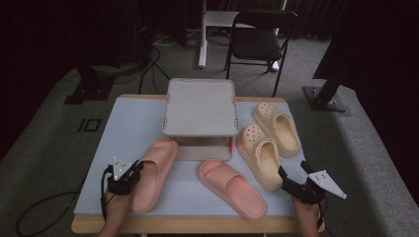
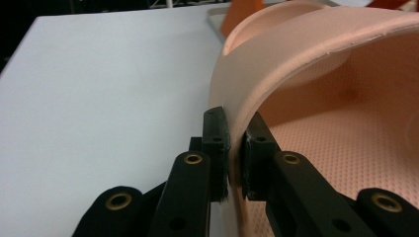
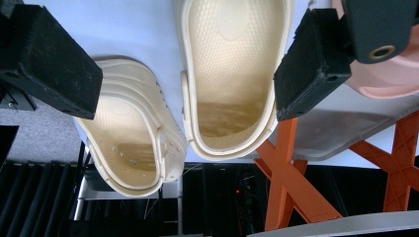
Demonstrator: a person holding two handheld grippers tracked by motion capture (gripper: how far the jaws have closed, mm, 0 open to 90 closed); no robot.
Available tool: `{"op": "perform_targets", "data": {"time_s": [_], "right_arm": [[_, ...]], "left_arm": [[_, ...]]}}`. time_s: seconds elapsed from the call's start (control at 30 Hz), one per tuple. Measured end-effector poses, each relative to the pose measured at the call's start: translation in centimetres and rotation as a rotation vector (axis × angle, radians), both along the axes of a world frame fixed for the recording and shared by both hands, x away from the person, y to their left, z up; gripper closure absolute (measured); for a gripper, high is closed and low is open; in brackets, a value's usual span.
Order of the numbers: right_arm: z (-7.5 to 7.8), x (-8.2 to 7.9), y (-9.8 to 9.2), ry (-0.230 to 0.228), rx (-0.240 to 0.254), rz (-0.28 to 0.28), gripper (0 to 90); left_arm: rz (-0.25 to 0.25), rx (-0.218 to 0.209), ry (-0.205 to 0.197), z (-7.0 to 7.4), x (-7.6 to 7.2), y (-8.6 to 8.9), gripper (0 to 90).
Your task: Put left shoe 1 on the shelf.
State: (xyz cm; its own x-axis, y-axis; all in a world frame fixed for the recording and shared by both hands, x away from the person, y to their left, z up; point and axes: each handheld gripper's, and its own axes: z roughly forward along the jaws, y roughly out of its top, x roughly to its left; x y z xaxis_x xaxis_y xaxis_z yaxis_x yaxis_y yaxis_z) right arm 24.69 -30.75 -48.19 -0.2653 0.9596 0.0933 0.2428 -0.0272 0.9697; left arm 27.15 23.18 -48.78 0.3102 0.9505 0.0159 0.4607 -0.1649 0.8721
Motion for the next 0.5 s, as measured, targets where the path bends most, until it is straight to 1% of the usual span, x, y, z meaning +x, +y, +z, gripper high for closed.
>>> {"op": "perform_targets", "data": {"time_s": [0.13,0.3,0.37,0.5], "right_arm": [[0.0,0.0,0.0,0.001,-0.001,0.000,10.9],[0.0,0.1,0.0,0.005,0.004,0.002,10.9],[0.0,0.1,-0.1,0.008,0.005,0.001,10.9],[0.0,0.0,-0.1,0.009,0.008,0.002,11.0]], "left_arm": [[-0.016,-0.005,-0.005,0.0,0.0,-1.2,83.2],[-0.043,-0.007,0.002,-0.1,0.3,-2.6,83.2],[-0.053,0.008,-0.003,-0.2,0.4,-3.2,83.2],[-0.060,-0.001,0.001,-0.4,1.1,-4.2,83.3]]}}
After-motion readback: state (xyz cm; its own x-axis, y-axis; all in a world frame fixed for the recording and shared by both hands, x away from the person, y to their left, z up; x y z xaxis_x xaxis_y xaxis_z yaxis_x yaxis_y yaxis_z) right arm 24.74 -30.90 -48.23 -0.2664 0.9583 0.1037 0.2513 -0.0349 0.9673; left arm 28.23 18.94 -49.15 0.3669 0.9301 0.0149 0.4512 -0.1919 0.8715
